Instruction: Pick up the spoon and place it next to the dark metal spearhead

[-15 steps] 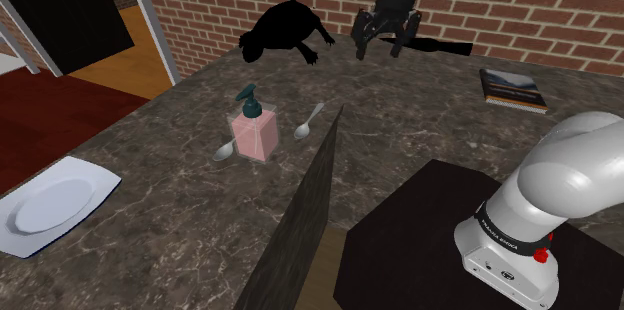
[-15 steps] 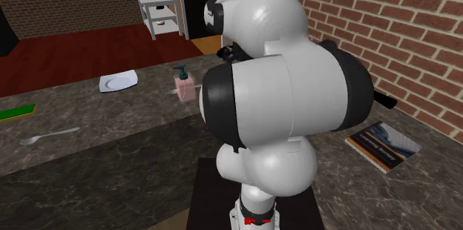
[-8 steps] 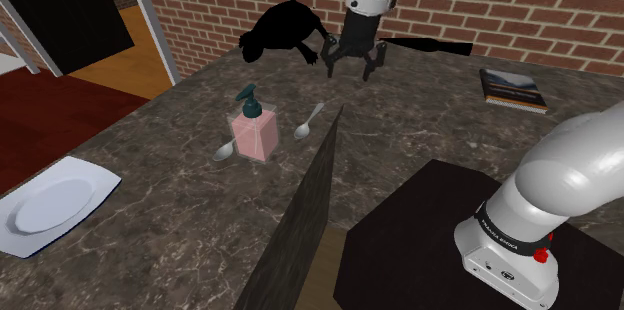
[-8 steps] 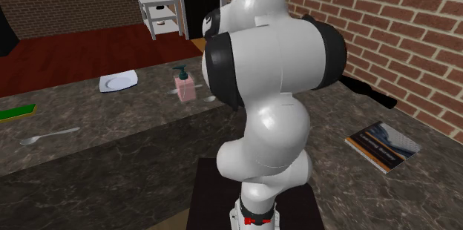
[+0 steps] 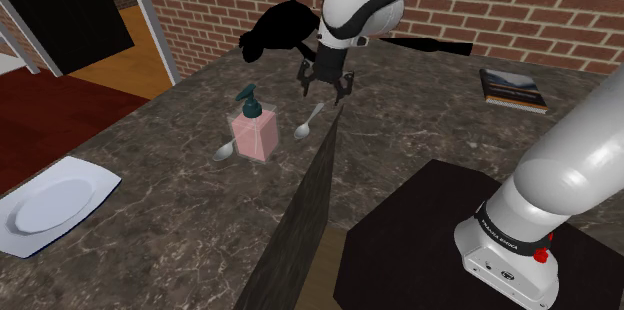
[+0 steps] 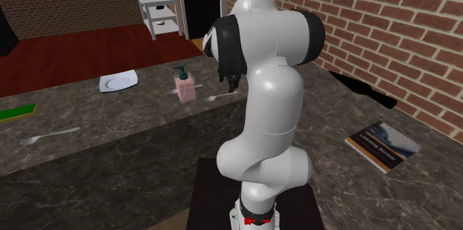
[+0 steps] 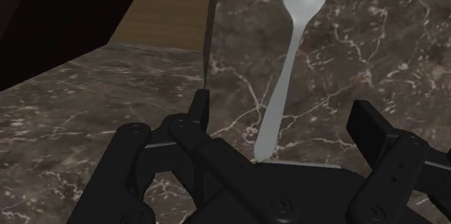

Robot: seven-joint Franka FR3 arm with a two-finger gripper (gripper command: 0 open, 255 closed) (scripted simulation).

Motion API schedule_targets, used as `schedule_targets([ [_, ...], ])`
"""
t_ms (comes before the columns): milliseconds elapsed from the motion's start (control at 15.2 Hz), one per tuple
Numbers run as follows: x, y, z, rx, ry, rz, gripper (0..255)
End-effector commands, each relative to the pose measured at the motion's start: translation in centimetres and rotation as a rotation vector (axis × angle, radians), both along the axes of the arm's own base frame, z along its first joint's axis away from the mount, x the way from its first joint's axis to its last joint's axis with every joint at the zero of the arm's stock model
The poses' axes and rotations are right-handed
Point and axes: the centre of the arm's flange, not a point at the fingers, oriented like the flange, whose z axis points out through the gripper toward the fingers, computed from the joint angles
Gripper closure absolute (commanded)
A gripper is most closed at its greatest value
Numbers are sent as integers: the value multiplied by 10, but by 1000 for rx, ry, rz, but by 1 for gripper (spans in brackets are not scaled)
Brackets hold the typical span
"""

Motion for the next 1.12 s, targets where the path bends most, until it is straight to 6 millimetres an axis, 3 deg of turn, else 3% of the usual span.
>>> schedule_targets([
  [0, 16, 1, -19, 25, 14, -85, 0],
  [528, 19, 9, -60, 26, 15, -91, 0],
  [1056, 20, 9, -60, 26, 15, -91, 0],
])
